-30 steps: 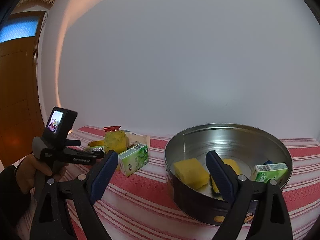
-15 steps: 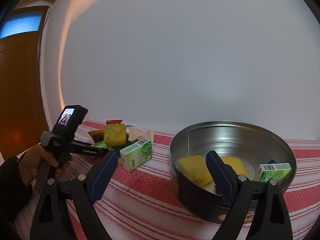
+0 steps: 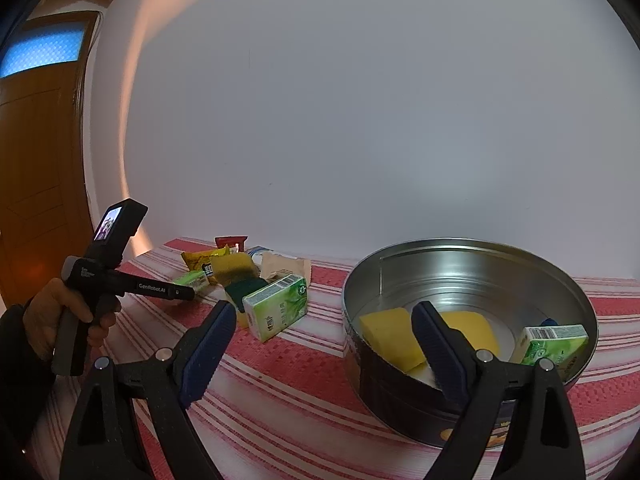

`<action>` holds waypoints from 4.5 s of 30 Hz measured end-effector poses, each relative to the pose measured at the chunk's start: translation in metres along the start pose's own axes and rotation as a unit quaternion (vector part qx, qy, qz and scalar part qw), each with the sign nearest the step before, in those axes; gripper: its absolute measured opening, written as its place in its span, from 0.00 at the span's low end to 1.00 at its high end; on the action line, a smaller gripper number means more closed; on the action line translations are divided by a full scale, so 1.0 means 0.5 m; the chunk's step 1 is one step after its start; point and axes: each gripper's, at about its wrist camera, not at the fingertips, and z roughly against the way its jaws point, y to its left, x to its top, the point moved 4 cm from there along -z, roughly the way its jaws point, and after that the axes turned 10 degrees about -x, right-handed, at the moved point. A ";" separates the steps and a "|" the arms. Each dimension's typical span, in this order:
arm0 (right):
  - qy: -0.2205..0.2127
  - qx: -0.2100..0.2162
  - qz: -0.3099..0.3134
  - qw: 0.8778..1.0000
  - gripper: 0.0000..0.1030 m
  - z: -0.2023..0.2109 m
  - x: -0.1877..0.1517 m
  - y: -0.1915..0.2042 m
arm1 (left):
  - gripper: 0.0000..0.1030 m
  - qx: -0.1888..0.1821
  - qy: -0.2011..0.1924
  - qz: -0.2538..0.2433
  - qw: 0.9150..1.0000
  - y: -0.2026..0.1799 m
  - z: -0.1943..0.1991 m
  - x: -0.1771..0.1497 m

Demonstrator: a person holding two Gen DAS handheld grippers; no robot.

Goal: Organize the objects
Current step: 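Grasp the green tissue pack with the left tool, then grasp a yellow green-scrub sponge with the right tool while the left tool holds the pack, then carry the green pack with the left tool over the tin while the right tool carries the sponge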

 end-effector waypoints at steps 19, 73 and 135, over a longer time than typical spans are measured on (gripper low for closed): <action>0.011 0.052 0.053 0.997 0.89 -0.079 0.043 0.155 | 0.48 0.047 -0.241 0.092 0.965 0.075 0.186 0.068; -0.015 -0.027 -0.056 0.998 0.55 -0.018 0.051 -0.010 | 0.48 0.019 -0.230 0.004 0.973 -0.052 0.097 0.041; 0.021 -0.183 -0.082 0.980 0.57 -0.047 0.014 -0.372 | 0.48 -0.099 -0.158 -0.136 0.973 -0.600 -0.061 0.026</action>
